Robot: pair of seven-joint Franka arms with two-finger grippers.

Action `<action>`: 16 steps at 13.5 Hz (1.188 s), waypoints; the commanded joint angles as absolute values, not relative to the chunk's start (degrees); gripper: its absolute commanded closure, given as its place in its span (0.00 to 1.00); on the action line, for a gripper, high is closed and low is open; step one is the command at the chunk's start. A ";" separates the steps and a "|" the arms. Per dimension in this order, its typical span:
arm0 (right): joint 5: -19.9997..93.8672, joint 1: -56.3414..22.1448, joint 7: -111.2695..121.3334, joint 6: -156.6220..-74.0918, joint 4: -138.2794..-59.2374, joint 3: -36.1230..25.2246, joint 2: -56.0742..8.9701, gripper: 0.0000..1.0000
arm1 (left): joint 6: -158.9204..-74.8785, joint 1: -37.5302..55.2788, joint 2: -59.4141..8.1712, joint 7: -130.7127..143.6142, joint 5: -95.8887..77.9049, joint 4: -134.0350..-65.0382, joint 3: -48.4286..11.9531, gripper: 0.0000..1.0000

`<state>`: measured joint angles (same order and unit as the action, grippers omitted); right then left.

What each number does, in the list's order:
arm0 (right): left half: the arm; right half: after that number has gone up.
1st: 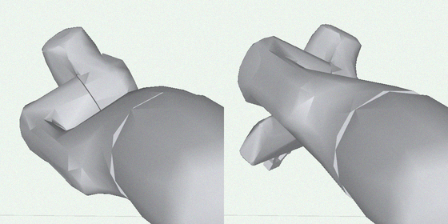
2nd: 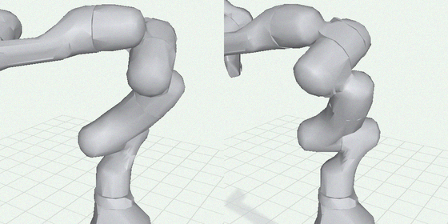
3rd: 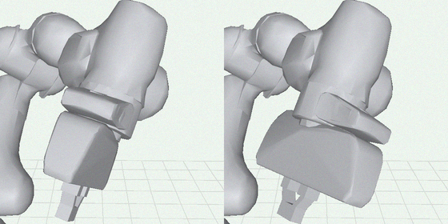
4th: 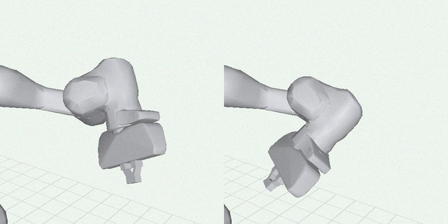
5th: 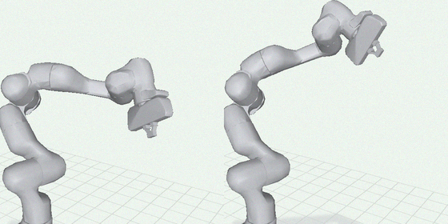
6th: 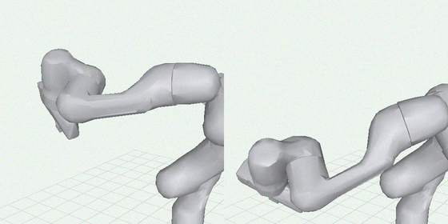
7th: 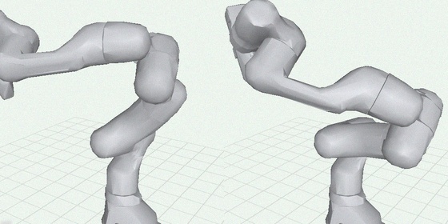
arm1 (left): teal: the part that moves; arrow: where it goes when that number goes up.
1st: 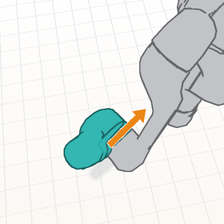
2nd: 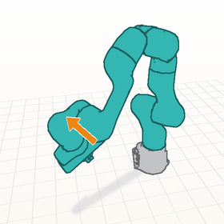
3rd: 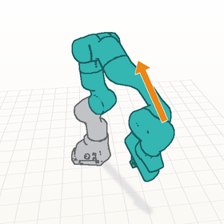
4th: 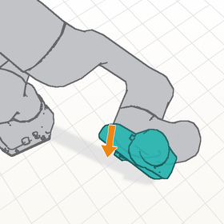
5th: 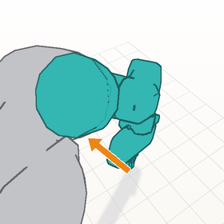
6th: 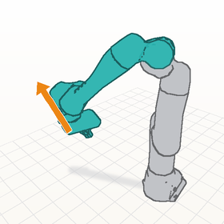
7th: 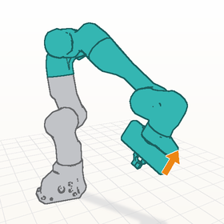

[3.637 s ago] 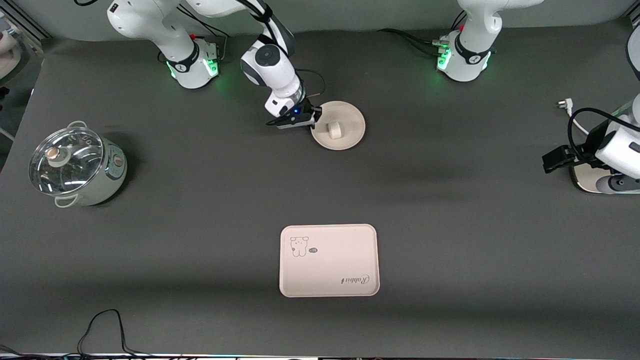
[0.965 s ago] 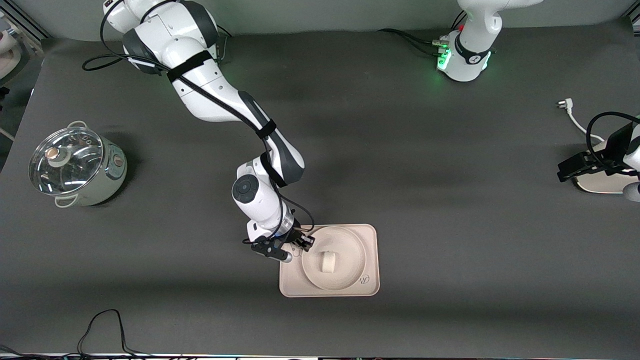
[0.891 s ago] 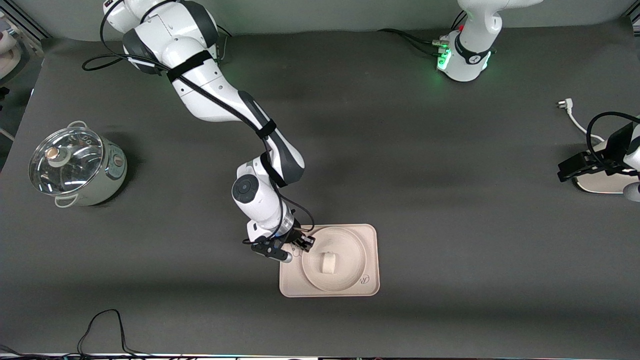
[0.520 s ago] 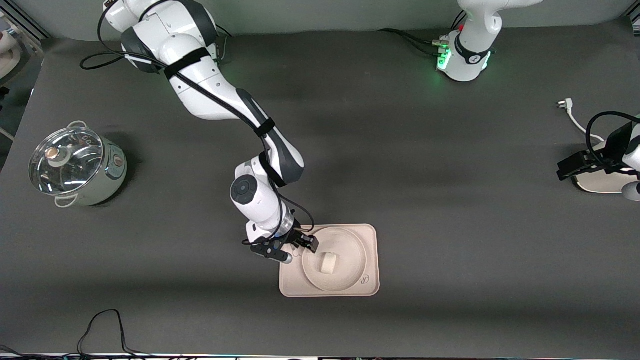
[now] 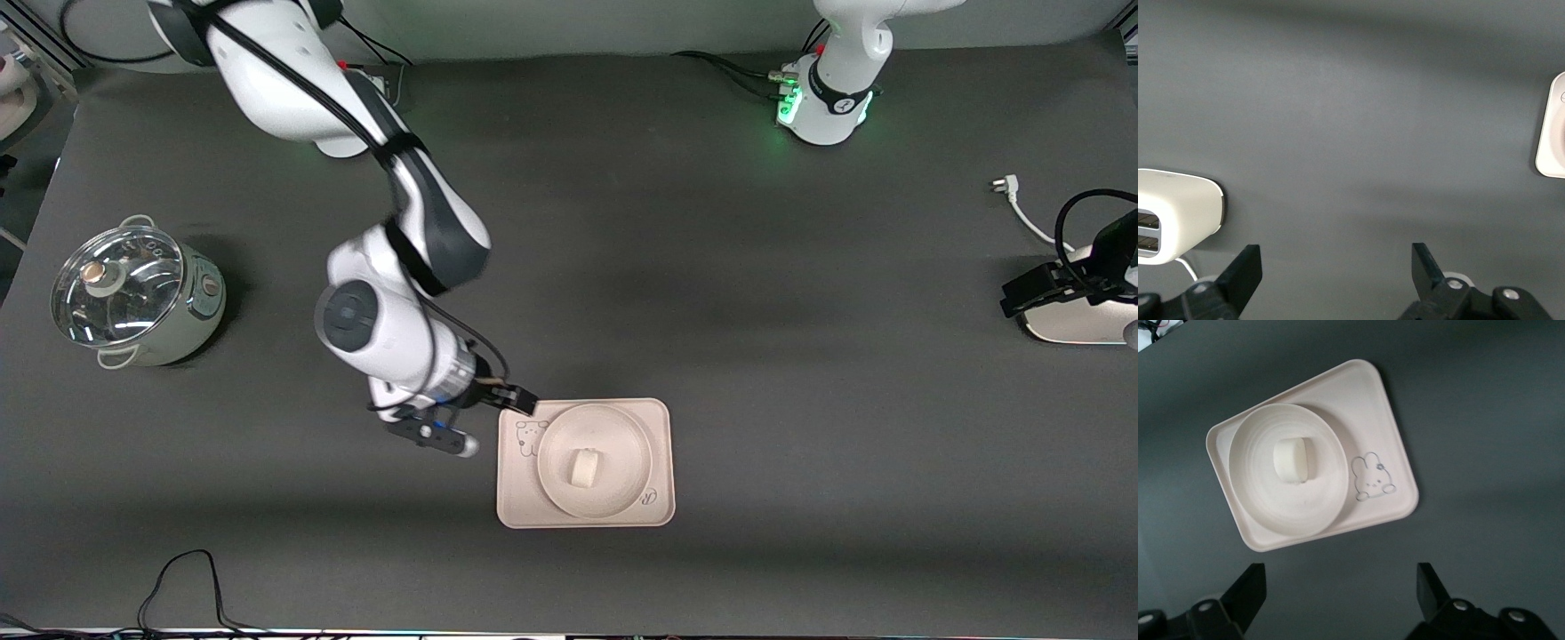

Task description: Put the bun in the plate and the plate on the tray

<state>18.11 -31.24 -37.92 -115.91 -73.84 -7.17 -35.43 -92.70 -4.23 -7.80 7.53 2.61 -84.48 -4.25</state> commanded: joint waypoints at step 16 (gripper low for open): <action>0.09 -5.54 6.07 -89.82 -92.72 -6.50 -0.53 0.00 | -97.91 -5.18 3.08 4.58 0.88 -99.23 -5.36 0.00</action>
<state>1.86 -5.23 4.82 -89.96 -91.49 -6.16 -2.07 -96.55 -5.48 0.47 6.02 1.29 -96.28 -5.73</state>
